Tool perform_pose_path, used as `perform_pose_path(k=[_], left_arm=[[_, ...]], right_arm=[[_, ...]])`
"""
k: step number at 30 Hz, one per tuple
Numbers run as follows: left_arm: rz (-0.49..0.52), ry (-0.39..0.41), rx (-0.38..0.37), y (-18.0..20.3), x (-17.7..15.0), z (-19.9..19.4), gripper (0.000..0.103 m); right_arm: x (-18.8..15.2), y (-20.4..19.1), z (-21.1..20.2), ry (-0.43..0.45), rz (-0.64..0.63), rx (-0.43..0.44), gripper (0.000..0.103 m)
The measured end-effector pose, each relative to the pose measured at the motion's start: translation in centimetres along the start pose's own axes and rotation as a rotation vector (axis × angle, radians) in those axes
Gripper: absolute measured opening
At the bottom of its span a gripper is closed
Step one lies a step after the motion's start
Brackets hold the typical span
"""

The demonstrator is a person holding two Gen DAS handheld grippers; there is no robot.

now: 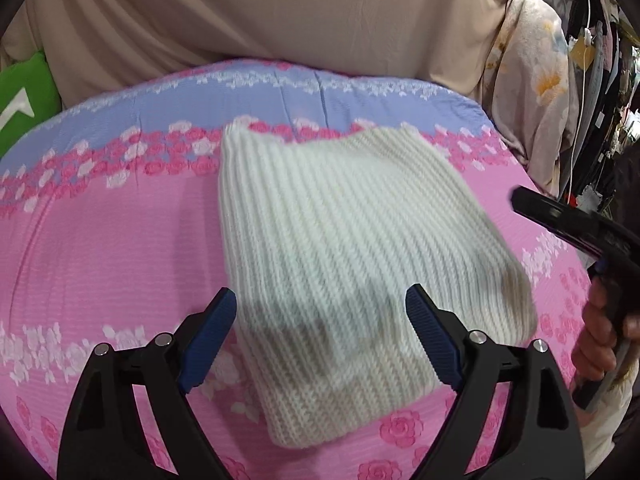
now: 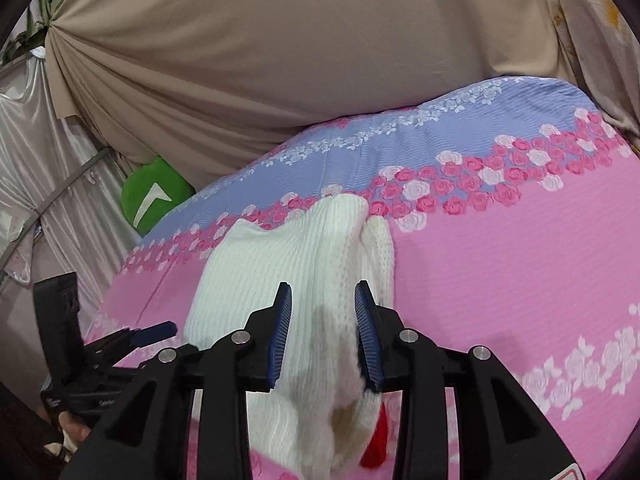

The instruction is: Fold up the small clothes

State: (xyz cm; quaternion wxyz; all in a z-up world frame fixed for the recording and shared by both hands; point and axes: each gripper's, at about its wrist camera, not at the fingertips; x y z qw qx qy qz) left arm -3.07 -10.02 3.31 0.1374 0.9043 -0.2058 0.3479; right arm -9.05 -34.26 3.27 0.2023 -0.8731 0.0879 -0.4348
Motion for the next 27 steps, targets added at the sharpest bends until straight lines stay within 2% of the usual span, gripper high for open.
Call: perform_pose_path(k=[6, 8, 10, 14, 16, 19, 20, 23, 25, 27], left_arm=[[0.005, -0.012, 0.016, 0.5, 1.6, 2.2, 0.084], [0.011, -0.02, 0.034, 0.5, 1.6, 2.9, 0.084], [0.021, -0.017, 0.05, 0.6, 1.7, 3.3, 0.085], [0.031, -0.016, 0.055, 0.6, 1.6, 3.8, 0.088], [0.034, -0.019, 0.053, 0.7, 1.5, 4.1, 0.09], [0.051, -0.019, 0.072, 1.0, 1.3, 4.7, 0.092], [0.059, -0.016, 0.087, 1.2, 1.2, 4.9, 0.092], [0.073, -0.01, 0.109, 1.5, 1.1, 5.1, 0.094], [0.073, -0.013, 0.115, 1.5, 1.1, 5.1, 0.094], [0.064, -0.015, 0.111, 1.3, 1.1, 5.0, 0.094]], right_arm=[[4.1, 1.0, 8.4, -0.154, -0.019, -0.024, 0.038], [4.4, 1.0, 9.6, -0.165, -0.024, -0.018, 0.022], [4.8, 0.6, 8.9, -0.121, -0.035, 0.003, 0.014], [5.2, -0.3, 4.9, 0.035, -0.05, 0.041, 0.013], [4.8, 0.6, 5.1, 0.033, -0.021, 0.027, 0.013], [3.0, 2.9, 9.0, -0.091, 0.012, -0.076, 0.013], [2.4, 3.6, 9.9, -0.107, 0.028, -0.07, 0.014], [2.5, 4.0, 8.3, -0.084, 0.085, -0.026, 0.017], [2.5, 3.0, 5.6, -0.027, 0.076, -0.01, 0.022], [1.7, 1.6, 2.8, 0.02, 0.045, 0.008, 0.024]])
Point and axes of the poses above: each gripper's, at about its wrist camera, not at the fingertips, and z roughly the way its jaws point, y to its right, x to its top, and after that the axes turned 2 degrees about x, right-handed
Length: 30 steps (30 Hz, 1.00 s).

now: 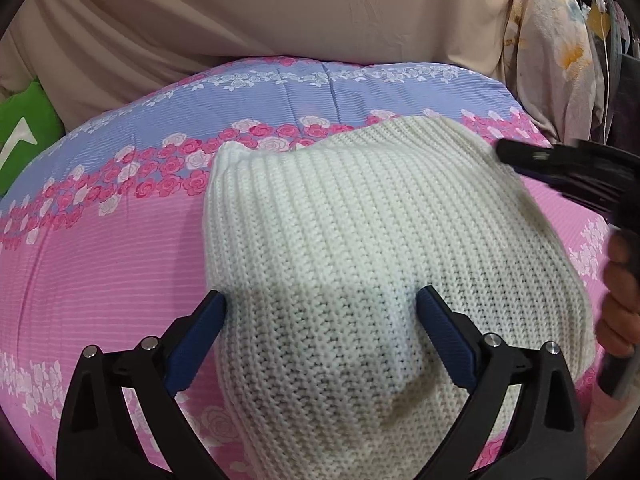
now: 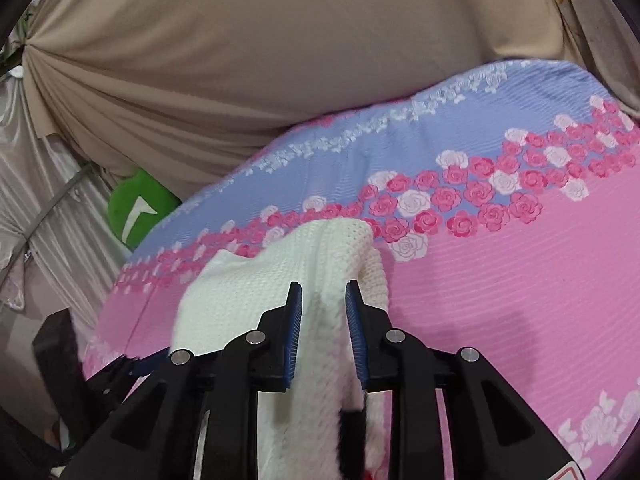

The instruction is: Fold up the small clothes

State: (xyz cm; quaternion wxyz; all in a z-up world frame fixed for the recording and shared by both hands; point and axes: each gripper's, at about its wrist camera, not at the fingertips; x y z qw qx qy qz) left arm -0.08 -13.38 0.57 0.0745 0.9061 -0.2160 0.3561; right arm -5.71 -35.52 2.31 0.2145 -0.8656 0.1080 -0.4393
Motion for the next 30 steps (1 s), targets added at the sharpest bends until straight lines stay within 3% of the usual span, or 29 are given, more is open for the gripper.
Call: perform_pose_path(k=[2, 4, 6, 10, 11, 12, 13, 14, 21, 23, 25, 26, 30], left_arm=[[-0.004, 0.0, 0.0, -0.1, -0.1, -0.1, 0.094], [-0.004, -0.001, 0.005, 0.0, -0.2, -0.1, 0.094], [-0.004, -0.001, 0.006, 0.0, -0.3, -0.4, 0.094], [-0.019, 0.006, -0.01, 0.0, -0.8, -1.5, 0.093], [-0.024, 0.01, -0.016, -0.1, -1.0, -1.9, 0.093], [-0.025, 0.013, -0.023, -0.1, -1.1, -2.3, 0.093], [-0.025, 0.018, -0.031, 0.0, -1.4, -2.9, 0.093], [-0.024, 0.022, -0.035, 0.0, -1.7, -3.4, 0.093], [-0.01, 0.014, -0.033, -0.3, -3.8, -5.1, 0.093], [-0.008, -0.006, -0.019, -0.5, -4.3, -4.5, 0.093], [-0.017, -0.05, -0.011, -0.8, -5.0, -3.0, 0.093], [-0.024, -0.07, -0.016, -0.9, -5.3, -2.3, 0.093], [-0.077, -0.114, -0.047, -1.7, -6.1, -0.9, 0.093]], right_arm=[[-1.6, -1.2, -2.5, 0.023, -0.036, 0.005, 0.025], [-3.7, -1.6, -4.1, 0.017, -0.057, -0.015, 0.042], [-6.0, -1.8, -4.8, -0.002, -0.057, -0.038, 0.049], [-8.9, -1.7, -4.6, -0.05, -0.021, -0.026, 0.049], [-9.2, -1.7, -4.3, -0.057, -0.022, -0.031, 0.047], [-9.4, -1.8, -4.1, -0.061, -0.026, -0.031, 0.038], [-9.5, -1.8, -4.0, -0.064, -0.027, -0.027, 0.021], [-9.6, -1.9, -3.9, -0.065, -0.025, -0.019, 0.013], [-9.4, -3.0, -8.4, 0.055, -0.016, 0.042, 0.01], [-10.2, -2.4, -7.6, 0.025, -0.028, -0.035, 0.01], [-11.6, -0.3, -4.6, -0.079, 0.012, -0.131, 0.009], [-12.3, 0.5, -3.5, -0.103, 0.032, -0.142, 0.009], [-11.8, 0.0, -4.7, -0.062, 0.024, -0.124, 0.012]])
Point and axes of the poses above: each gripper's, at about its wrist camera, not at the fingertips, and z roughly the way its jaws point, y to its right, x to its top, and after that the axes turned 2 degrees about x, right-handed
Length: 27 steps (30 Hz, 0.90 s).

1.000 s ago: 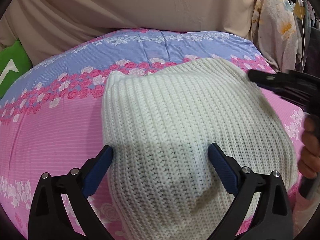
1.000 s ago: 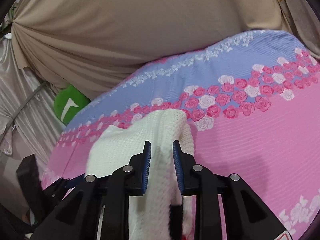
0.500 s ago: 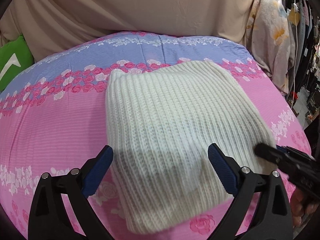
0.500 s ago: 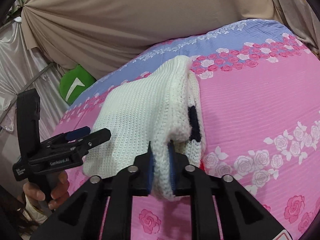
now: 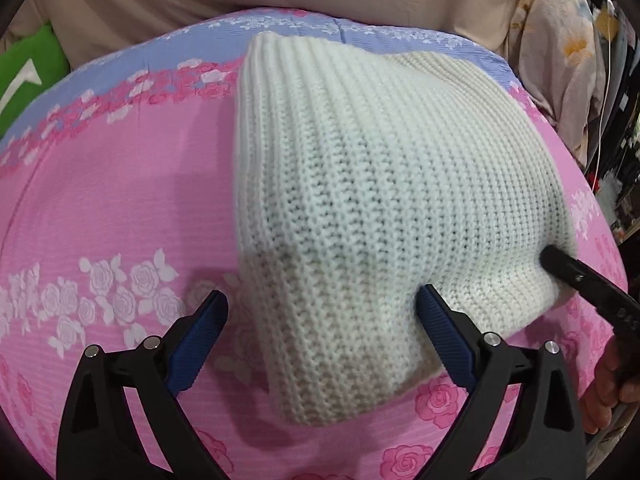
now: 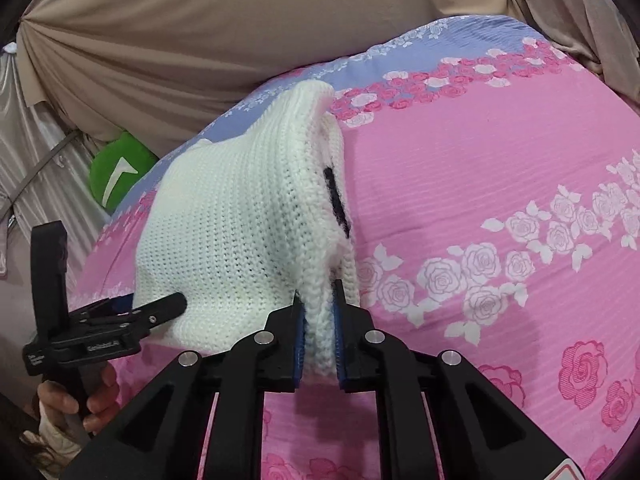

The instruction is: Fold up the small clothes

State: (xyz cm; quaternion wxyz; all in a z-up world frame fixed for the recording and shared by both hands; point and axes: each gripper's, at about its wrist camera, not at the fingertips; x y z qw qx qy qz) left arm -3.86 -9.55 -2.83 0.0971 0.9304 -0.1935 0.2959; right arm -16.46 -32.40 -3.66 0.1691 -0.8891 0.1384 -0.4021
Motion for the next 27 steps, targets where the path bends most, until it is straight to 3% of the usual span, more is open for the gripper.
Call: perform_pose_path(k=[6, 10, 13, 16, 18, 23, 27], left_arm=[[0.026, 0.138, -0.021, 0.5, 1.3, -5.6, 0.092], [0.039, 0.194, -0.005, 1.5, 3.6, -6.2, 0.092], [0.039, 0.152, 0.014, 2.0, 4.8, -3.7, 0.092], [0.034, 0.096, 0.032, 2.1, 4.9, -0.9, 0.092], [0.035, 0.092, 0.054, 2.1, 4.6, 0.1, 0.094], [-0.001, 0.075, 0.03, 1.5, 4.7, 1.2, 0.097], [0.009, 0.08, 0.042, 1.7, 4.6, 0.9, 0.097]], right_arm=[[2.9, -2.8, -4.9, 0.135, -0.09, -0.049, 0.016], [4.8, -4.9, -4.0, 0.121, -0.17, -0.025, 0.004], [5.5, -5.4, 0.2, 0.019, -0.2, -0.061, 0.001], [5.2, -4.3, 4.7, -0.073, -0.203, -0.159, 0.0], [5.0, -3.8, 5.6, -0.05, -0.213, -0.166, 0.0], [5.2, -4.7, 5.7, -0.052, -0.248, -0.209, 0.0], [5.4, -5.3, 2.0, 0.014, -0.198, -0.154, 0.0]])
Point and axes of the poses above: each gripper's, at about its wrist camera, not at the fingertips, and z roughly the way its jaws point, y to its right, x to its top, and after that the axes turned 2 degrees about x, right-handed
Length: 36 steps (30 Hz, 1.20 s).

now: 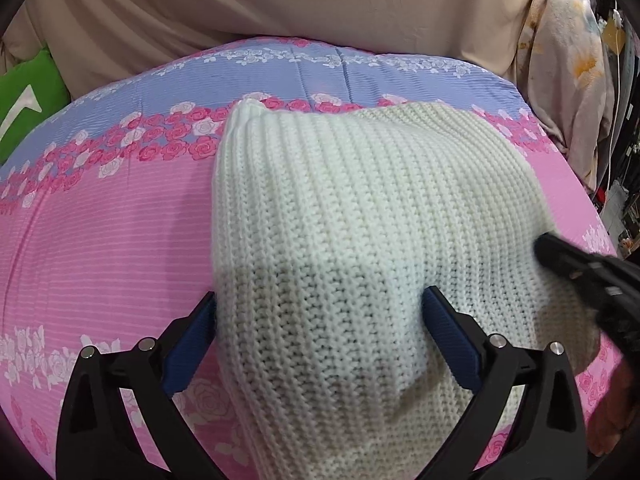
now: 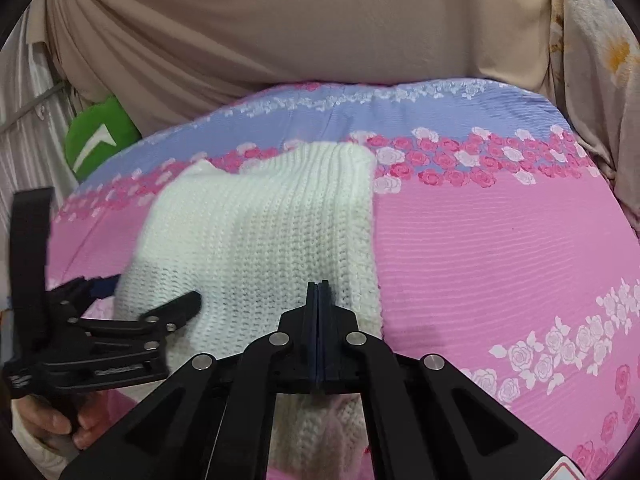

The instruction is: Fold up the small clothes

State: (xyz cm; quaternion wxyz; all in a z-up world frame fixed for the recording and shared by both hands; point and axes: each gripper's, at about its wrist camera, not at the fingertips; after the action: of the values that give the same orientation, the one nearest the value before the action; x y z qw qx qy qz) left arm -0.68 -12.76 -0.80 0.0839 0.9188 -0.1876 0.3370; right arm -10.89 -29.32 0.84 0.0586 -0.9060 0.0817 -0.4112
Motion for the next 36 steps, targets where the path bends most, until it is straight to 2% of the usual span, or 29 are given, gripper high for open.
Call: perform_pose_path(k=[3, 5, 9, 11, 12, 14, 15, 16, 18, 21, 24, 25, 28, 32, 36], left_arm=[[0.001, 0.002, 0.002, 0.1, 0.0, 0.0, 0.097], [0.005, 0.003, 0.004, 0.2, -0.1, 0.0, 0.097], [0.009, -0.002, 0.01, 0.2, 0.0, -0.2, 0.097], [-0.012, -0.008, -0.026, -0.7, 0.1, -1.2, 0.097], [-0.037, 0.003, -0.065, -1.6, 0.1, -2.2, 0.096], [-0.078, 0.025, -0.128, -2.9, 0.2, -3.5, 0.096], [-0.094, 0.03, -0.157, -3.4, 0.3, -3.9, 0.098], [-0.113, 0.022, -0.185, -4.0, 0.5, -3.9, 0.098], [-0.15, -0.005, -0.23, -4.6, 0.8, -2.9, 0.098], [-0.227, -0.099, -0.262, -5.1, 1.0, 0.4, 0.098], [-0.296, -0.162, -0.337, -5.4, 0.6, 2.7, 0.098], [-0.293, -0.14, -0.326, -5.1, 0.7, 2.6, 0.098], [-0.25, -0.14, -0.306, -3.7, 0.9, 2.8, 0.098], [-0.201, -0.114, -0.251, -2.0, 1.3, 2.9, 0.098], [-0.183, -0.104, -0.23, -1.4, 1.6, 3.2, 0.098]], right_arm=[[-0.4, -0.1, -0.6, -0.012, -0.012, -0.045, 0.0], [-1.1, 0.3, 2.2, -0.092, -0.016, -0.056, 0.0], [-0.7, -0.3, 2.3, -0.068, -0.03, -0.064, 0.0], [-0.4, 0.1, 0.5, -0.021, 0.014, -0.008, 0.003], [-0.4, 0.7, -0.7, 0.004, 0.05, 0.035, 0.007], [-0.5, 1.9, -1.8, 0.027, 0.101, 0.076, 0.035], [-0.6, 2.5, -2.1, 0.034, 0.121, 0.079, 0.057], [-0.8, 3.1, -2.0, 0.03, 0.136, 0.076, 0.06], [-1.2, 4.1, -0.7, -0.022, 0.172, 0.095, 0.06], [-1.7, 5.5, 2.1, -0.098, 0.262, 0.206, 0.06], [-2.1, 6.3, 4.4, -0.143, 0.343, 0.319, 0.061], [-2.2, 6.4, 4.9, -0.149, 0.357, 0.333, 0.065], [-2.1, 6.6, 6.0, -0.157, 0.377, 0.379, 0.066], [-1.6, 6.1, 6.6, -0.146, 0.345, 0.383, 0.066], [-1.4, 5.9, 6.8, -0.139, 0.323, 0.39, 0.061]])
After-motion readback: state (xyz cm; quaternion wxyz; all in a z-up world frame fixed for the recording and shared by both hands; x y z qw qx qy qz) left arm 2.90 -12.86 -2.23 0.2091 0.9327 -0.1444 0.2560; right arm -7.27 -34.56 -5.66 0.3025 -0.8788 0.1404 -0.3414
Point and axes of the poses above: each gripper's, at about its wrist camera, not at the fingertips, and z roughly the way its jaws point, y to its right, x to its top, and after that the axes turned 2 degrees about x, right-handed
